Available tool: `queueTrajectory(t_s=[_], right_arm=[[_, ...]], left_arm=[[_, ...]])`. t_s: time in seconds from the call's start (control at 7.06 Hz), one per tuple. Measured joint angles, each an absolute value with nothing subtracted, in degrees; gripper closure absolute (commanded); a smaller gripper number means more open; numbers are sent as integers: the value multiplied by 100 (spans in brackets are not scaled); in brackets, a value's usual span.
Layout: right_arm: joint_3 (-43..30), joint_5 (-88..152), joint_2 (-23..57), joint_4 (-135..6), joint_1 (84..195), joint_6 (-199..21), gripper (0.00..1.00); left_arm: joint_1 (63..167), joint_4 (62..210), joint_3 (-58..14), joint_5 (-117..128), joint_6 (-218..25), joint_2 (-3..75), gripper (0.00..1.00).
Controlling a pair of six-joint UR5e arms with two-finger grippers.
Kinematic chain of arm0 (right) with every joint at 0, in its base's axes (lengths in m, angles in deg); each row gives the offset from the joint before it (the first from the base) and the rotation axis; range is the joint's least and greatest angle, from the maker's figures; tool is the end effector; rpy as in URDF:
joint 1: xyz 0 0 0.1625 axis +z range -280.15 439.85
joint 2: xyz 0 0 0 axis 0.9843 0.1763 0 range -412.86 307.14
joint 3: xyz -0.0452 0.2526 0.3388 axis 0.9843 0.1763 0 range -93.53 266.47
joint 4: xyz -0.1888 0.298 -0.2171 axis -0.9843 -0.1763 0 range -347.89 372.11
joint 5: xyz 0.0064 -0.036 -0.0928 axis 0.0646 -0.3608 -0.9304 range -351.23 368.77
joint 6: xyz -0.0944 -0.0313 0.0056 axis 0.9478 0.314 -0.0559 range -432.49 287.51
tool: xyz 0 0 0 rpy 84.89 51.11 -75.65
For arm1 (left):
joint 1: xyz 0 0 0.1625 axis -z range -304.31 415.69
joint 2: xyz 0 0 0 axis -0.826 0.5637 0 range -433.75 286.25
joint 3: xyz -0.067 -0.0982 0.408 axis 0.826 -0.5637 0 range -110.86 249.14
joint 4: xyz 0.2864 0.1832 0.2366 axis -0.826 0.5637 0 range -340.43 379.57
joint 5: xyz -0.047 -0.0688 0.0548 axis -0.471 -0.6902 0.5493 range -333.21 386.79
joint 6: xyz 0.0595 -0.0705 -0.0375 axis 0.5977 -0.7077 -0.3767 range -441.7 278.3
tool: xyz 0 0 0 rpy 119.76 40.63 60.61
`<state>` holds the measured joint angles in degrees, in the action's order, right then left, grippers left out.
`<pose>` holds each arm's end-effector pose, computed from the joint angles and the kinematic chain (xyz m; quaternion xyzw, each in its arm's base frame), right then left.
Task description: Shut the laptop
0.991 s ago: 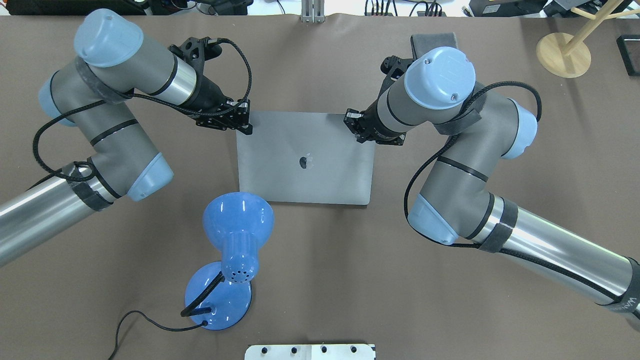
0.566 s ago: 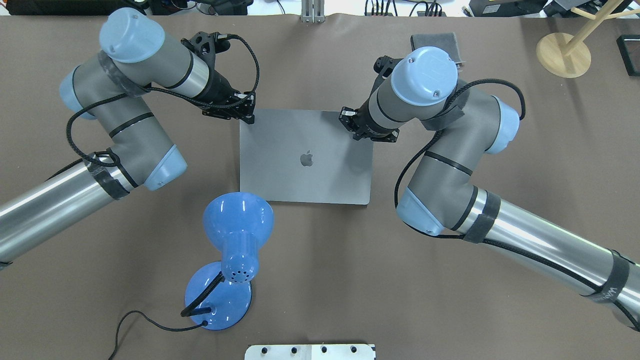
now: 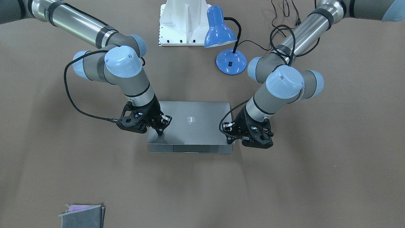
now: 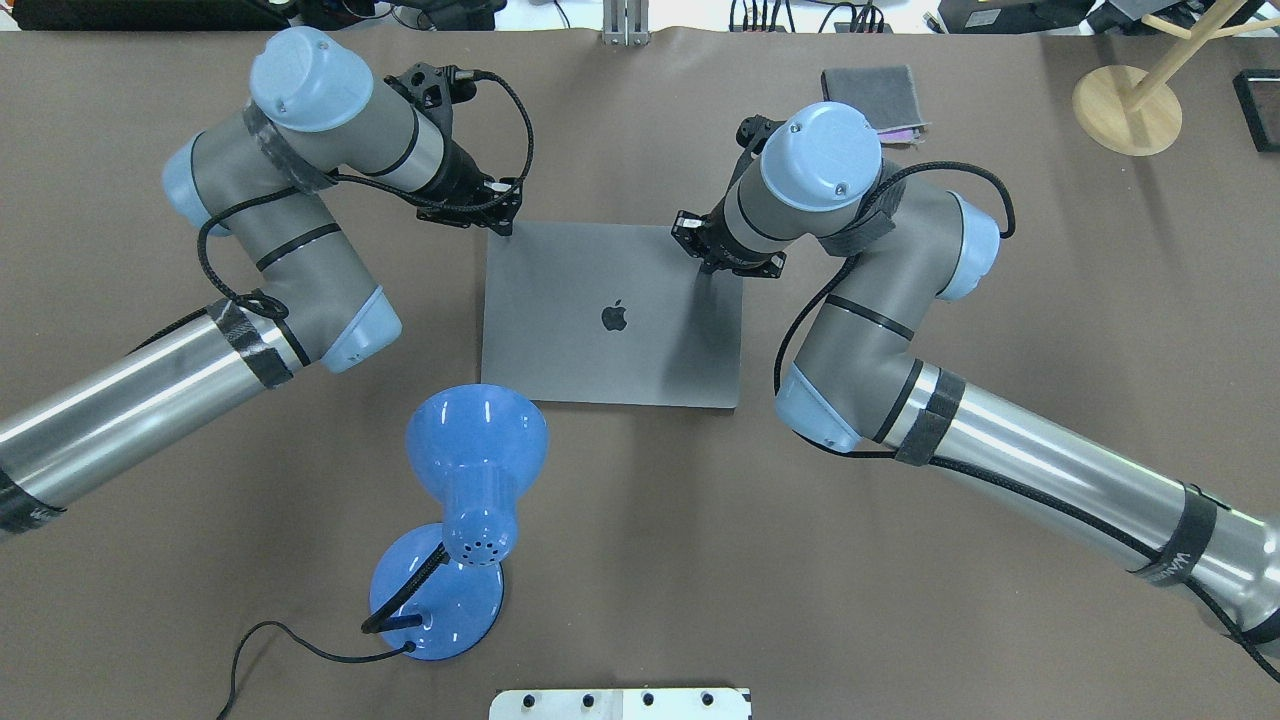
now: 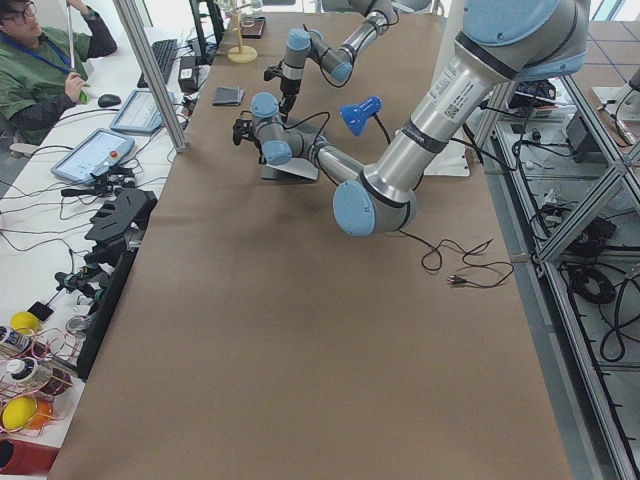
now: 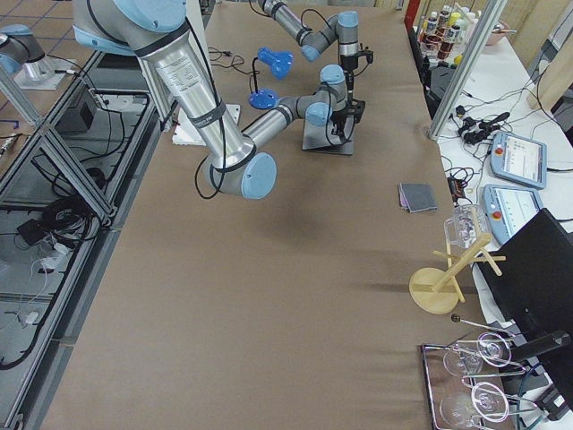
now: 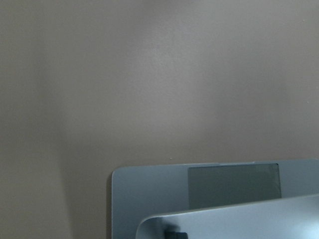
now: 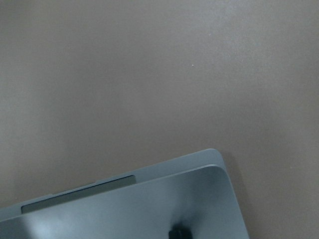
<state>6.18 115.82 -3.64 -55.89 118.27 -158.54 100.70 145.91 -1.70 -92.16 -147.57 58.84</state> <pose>-0.5225 -0.5474 0.2594 0.0361 -0.4599 0.1989 0.8646 0.4863 -0.6068 0.2770 0.0953 0.5203 -0.0296 0.8481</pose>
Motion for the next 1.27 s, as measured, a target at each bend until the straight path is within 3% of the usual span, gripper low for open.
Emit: queueTrajectory(t_s=[0.71,1.13,1.27], right_arm=[[1097,11476,-566,-5512,11838,-15845,100],[997,12179,-530,-5556,12451,-15491,100],[830,12456,-301,-5570,12695,-15227,64]], left_arm=[[9875,14583,145,-8754,-14586,5977,100],[10286,13899,-387,-9366,-14293,5986,100],[10476,13181,-804,-9530,-13795,5941,78]])
